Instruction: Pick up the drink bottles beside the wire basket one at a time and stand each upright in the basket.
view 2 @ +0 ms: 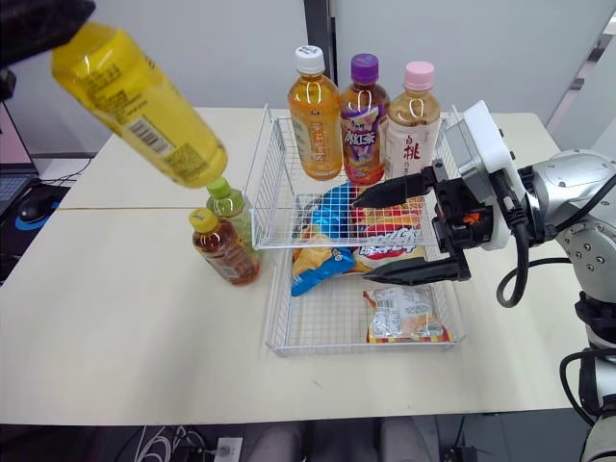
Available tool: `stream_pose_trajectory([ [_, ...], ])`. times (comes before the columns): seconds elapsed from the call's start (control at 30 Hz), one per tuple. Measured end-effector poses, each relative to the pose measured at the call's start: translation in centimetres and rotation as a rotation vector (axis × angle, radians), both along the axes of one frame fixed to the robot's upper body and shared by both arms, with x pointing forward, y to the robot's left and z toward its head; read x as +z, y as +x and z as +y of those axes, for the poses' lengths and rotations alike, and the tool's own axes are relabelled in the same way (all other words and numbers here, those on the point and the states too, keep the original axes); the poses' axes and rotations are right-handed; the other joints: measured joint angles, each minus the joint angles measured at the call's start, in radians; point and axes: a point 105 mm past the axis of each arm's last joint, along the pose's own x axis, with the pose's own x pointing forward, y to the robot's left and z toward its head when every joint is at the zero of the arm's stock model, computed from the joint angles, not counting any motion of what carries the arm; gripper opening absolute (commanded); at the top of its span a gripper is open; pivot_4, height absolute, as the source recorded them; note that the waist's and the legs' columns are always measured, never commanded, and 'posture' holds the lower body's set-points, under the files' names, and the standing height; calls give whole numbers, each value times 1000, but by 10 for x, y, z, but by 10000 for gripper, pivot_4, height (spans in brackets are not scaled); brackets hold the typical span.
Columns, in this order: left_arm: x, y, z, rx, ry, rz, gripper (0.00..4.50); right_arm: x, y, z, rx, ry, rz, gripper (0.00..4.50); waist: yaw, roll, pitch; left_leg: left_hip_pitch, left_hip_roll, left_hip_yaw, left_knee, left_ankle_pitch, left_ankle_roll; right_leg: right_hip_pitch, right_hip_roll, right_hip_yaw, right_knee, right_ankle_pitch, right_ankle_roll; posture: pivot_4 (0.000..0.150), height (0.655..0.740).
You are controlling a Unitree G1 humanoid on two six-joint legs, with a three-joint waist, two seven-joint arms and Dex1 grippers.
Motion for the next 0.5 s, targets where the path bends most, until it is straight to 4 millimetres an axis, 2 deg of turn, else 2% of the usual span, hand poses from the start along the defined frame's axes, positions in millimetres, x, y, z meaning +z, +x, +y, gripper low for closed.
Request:
stream_pose_trajectory([
  [0.13, 20, 5, -21, -109, 6, -12, 13935, 1, 1, -1, -16, 4, -4, 45000, -1, 0, 0, -2, 0, -1, 1, 0, 0, -2, 0, -1, 0, 0, 0, 1500, 7400],
  [0.2, 21, 10, -36, -167, 30, -4, 13935, 2, 3, -2, -33, 6, -9, 45000, -2, 0, 0, -3, 0, -1, 1, 0, 0, -2, 0, -1, 1, 0, 0, 1500, 7400],
  [0.33, 4, 30, -70, -252, 100, 48, 13935, 8, 8, -9, -90, 1, -35, 45000, -1, 0, 0, -3, 0, -1, 1, 0, 0, -3, 0, 0, 1, 0, 0, 1500, 7400],
  [0.5, -22, 53, -117, -334, 184, 58, 13935, 23, 16, -35, -241, -3, -94, 45000, 0, 0, 0, -5, 0, 0, 1, 0, 0, -4, -1, 1, 0, 0, 0, 1500, 7400],
])
